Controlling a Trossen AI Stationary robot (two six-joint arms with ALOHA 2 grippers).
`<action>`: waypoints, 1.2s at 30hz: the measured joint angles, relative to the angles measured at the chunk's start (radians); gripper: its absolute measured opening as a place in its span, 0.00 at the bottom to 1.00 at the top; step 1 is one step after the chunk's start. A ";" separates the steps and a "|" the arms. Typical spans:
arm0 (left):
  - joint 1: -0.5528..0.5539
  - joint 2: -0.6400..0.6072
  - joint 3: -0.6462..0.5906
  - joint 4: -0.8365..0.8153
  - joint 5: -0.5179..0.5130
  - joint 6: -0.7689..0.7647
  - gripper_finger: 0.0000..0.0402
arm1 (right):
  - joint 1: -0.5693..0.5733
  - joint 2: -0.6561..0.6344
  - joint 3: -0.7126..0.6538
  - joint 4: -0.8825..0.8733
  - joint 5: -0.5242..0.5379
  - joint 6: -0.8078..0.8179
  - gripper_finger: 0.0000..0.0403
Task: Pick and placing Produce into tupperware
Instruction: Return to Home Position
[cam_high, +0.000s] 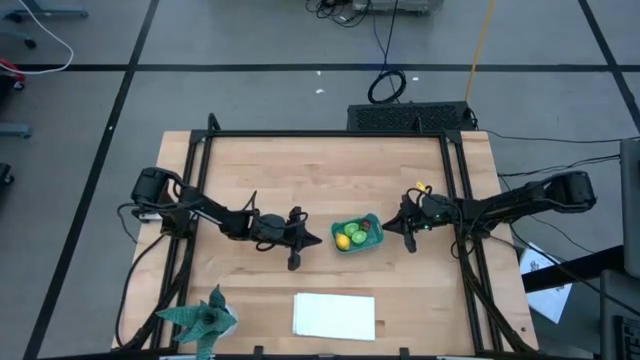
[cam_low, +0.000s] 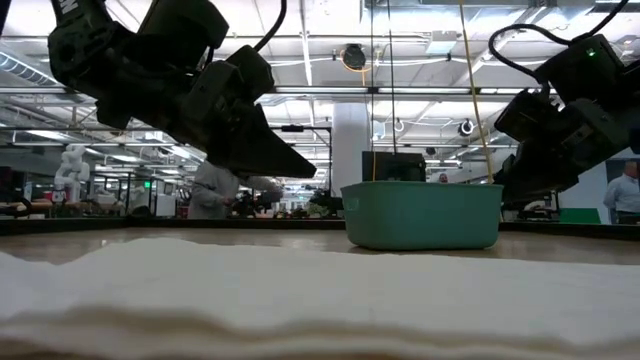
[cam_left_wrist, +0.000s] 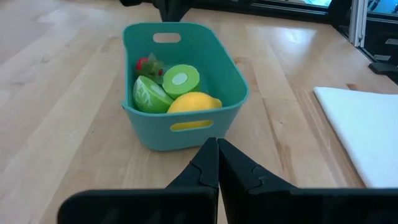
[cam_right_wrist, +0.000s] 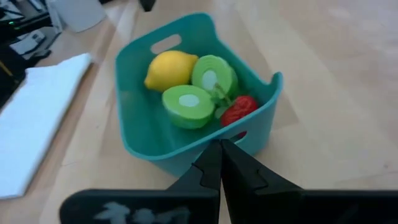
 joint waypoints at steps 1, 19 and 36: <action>0.000 0.000 0.000 0.000 0.000 0.000 0.00 | 0.010 0.008 0.000 0.010 0.000 0.004 0.00; 0.000 0.000 0.000 -0.024 0.000 0.007 0.01 | 0.140 0.170 -0.002 0.199 0.032 0.080 0.00; 0.000 0.000 -0.001 -0.031 0.000 0.007 0.02 | 0.205 0.278 0.063 0.228 0.059 0.085 0.00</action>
